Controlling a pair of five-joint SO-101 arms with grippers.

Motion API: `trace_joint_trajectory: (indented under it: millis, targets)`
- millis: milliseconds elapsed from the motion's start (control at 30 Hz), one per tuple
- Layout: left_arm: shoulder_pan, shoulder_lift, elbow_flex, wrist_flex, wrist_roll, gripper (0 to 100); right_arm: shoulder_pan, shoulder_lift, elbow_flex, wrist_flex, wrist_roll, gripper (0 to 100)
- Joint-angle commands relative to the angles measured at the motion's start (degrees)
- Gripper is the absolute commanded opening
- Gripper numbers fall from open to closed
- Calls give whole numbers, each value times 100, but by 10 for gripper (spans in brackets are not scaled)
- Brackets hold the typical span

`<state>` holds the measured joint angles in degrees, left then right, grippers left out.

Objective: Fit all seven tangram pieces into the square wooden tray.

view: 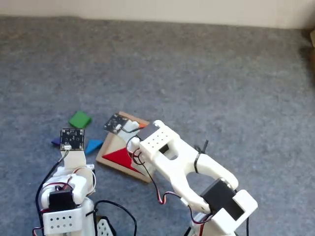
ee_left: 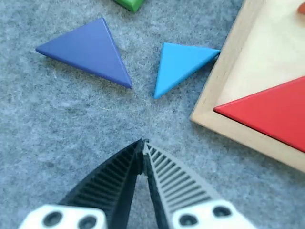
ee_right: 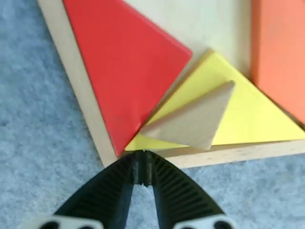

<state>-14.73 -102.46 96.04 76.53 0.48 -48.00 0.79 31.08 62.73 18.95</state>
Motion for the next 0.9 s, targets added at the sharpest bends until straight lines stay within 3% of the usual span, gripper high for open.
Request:
trace_joint_trajectory:
  millis: [0, 633, 867]
  targets:
    - [-66, -189, 110, 26, 62, 13, -31, -409, -338, -215, -79, 5]
    - [-66, -189, 110, 26, 62, 13, -13, -954, -444, 66, -79, 5]
    - [-66, -189, 110, 26, 62, 13, -13, -664, -180, -549, -79, 5]
